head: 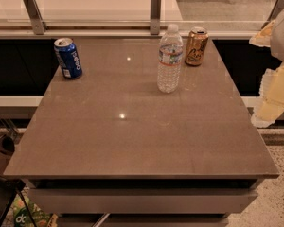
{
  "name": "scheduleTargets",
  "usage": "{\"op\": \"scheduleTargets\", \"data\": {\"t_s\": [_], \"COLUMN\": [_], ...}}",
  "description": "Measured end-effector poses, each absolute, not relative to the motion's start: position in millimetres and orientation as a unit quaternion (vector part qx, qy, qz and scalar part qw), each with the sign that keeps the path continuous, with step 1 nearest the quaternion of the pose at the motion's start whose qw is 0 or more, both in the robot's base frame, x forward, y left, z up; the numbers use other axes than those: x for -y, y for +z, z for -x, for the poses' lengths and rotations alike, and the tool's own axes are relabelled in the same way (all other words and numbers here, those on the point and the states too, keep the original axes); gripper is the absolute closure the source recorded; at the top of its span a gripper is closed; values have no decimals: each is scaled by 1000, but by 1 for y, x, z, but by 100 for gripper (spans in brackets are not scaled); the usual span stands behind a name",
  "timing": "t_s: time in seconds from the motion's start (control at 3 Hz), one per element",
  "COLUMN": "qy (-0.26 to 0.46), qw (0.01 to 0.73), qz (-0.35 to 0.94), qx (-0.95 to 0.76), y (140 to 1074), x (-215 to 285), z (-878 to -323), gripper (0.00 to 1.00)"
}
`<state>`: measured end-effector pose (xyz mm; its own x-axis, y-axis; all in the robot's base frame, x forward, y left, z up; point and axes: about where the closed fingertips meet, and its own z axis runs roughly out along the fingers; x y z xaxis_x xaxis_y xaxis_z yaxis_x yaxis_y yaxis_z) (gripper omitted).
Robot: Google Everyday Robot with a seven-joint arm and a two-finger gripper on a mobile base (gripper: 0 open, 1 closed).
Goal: Move orange can near pepsi can
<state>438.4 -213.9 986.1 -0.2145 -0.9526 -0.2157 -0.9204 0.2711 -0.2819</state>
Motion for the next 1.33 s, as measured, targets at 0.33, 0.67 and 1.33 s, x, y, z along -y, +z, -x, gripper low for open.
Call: {"op": "scheduleTargets", "data": {"t_s": [0.33, 0.67, 1.33], "qy": [-46, -50, -56], "qw": [174, 183, 253], "qz": [602, 594, 505], "qx": [-778, -782, -824], "y": [986, 988, 994], "x": [214, 214, 238], "z": [-438, -443, -487], "gripper": [0, 0, 0]}}
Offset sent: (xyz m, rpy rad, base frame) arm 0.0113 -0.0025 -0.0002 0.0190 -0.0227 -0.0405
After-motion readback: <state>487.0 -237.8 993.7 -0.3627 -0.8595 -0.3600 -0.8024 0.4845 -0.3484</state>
